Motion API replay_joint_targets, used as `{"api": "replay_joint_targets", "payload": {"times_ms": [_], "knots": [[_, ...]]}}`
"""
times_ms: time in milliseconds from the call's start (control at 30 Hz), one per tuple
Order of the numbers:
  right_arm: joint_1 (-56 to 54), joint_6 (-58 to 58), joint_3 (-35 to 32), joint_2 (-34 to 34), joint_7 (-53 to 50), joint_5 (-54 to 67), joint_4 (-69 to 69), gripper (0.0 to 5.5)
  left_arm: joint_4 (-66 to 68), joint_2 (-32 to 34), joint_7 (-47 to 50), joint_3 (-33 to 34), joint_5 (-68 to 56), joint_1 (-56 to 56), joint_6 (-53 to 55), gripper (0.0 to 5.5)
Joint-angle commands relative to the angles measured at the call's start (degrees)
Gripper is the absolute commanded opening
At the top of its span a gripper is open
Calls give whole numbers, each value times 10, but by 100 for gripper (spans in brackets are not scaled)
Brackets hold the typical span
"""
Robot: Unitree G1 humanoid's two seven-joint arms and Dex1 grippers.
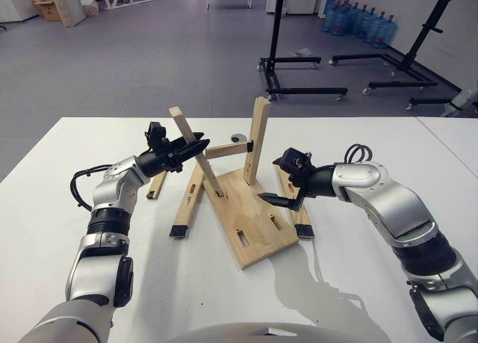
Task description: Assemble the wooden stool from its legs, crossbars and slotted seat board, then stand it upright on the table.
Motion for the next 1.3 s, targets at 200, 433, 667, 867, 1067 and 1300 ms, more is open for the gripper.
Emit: {"api": "replay_joint_targets", "payload": {"times_ms": [200, 433, 667, 867, 1067, 1300], "knots": [[-9, 9, 3, 1, -3, 3, -5, 519, 1, 8, -15, -37, 38, 14, -9, 202], [-21, 8, -3, 6, 1, 10, -18, 519, 5, -9, -6, -42, 34, 23, -16, 202], [-114, -7, -60, 32, -11, 38, -47, 519, 3, -16, -5, -48, 40, 20, -21, 202], [-161, -65, -67, 83, -69, 18, -48, 519, -1, -3, -4, -52, 53, 12, -38, 202], [-170, -198, 12, 107, -137, -114, 16, 519, -5, -2, 0, -62, 67, 5, -54, 202], [-159, -246, 47, 116, -144, -185, 71, 519, -11, -2, 3, -52, 56, 3, -46, 202]]}}
